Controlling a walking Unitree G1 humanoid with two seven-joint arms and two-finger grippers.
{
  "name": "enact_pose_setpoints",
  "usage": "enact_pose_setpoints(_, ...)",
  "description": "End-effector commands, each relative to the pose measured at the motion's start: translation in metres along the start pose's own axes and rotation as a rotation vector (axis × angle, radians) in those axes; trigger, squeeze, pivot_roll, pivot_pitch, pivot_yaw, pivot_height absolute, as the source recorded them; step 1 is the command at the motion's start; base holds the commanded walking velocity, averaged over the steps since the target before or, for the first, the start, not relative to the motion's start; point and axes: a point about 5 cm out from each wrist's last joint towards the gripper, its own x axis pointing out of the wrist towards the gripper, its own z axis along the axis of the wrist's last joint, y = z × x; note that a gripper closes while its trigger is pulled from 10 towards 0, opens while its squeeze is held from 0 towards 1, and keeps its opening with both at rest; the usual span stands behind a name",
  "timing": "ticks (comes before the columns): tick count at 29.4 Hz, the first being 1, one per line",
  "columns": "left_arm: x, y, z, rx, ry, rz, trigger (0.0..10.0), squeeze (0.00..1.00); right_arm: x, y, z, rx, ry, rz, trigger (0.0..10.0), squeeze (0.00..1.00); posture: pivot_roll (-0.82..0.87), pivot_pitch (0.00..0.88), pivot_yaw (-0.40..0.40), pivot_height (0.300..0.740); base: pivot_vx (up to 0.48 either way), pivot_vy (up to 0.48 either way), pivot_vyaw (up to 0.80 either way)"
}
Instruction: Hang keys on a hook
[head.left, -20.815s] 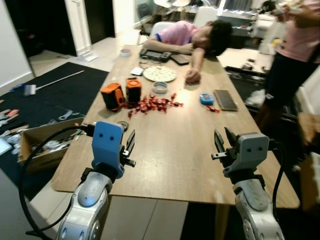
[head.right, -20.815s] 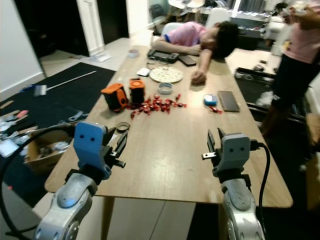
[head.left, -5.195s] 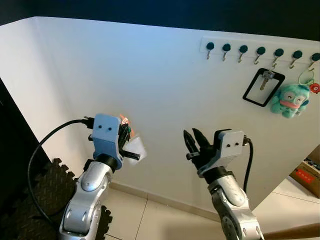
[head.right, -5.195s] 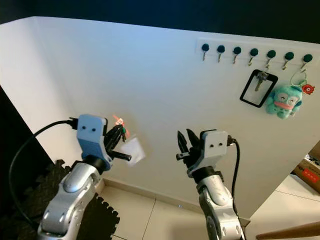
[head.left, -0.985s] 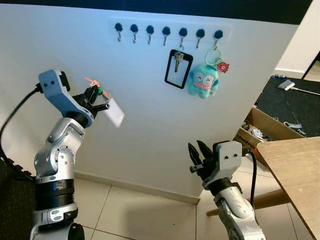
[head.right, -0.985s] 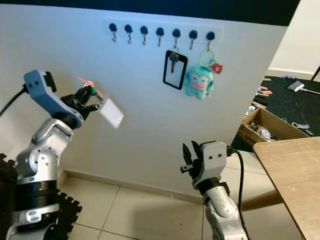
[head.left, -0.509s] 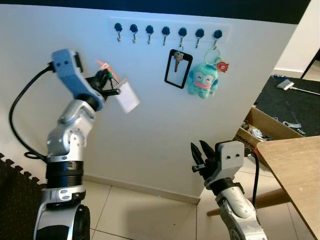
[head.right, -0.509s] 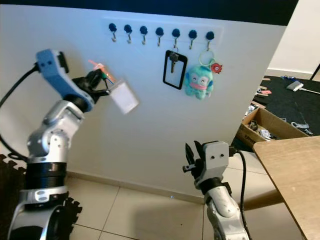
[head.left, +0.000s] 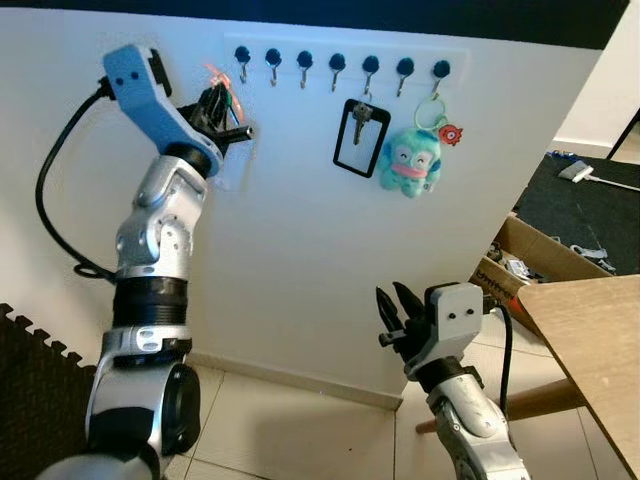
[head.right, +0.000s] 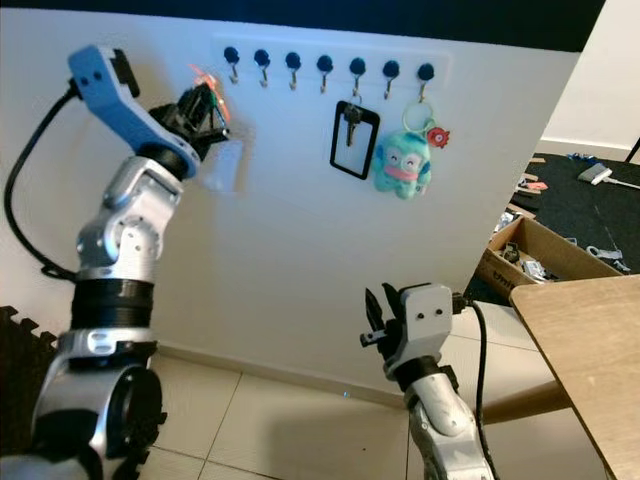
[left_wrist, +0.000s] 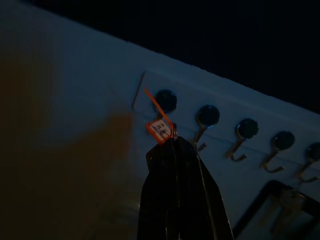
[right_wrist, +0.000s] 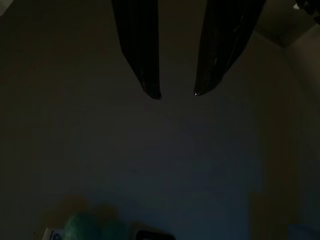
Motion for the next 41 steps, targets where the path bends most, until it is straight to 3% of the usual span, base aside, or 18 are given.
enact_pose_setpoints(1, 0.005, 0.001, 0.009, 0.066, -0.021, 0.001, 10.0, 0.0, -0.002, 0.001, -0.003, -0.004, 0.014, -0.005, 10.0, 0.0, 0.0, 0.18, 0.045, 0.74, 0.0, 0.0, 0.0)
enact_pose_setpoints(8, 0.019, 0.006, 0.017, 0.121, -0.067, 0.093, 10.0, 0.0, -0.003, 0.002, -0.004, 0.001, 0.013, -0.01, 10.0, 0.0, 0.0, 0.183, 0.047, 0.74, 0.0, 0.0, 0.0)
enact_pose_setpoints(14, 0.028, 0.006, 0.02, 0.101, -0.088, 0.135, 10.0, 0.0, -0.002, 0.004, -0.004, 0.004, 0.012, -0.008, 10.0, 0.0, 0.0, 0.186, 0.049, 0.74, 0.0, 0.0, 0.0)
enact_pose_setpoints(41, 0.044, -0.02, 0.002, -0.018, -0.049, 0.107, 10.0, 0.0, -0.005, 0.007, -0.004, 0.01, 0.016, -0.012, 10.0, 0.0, -0.01, 0.211, 0.069, 0.74, 0.0, 0.0, 0.0)
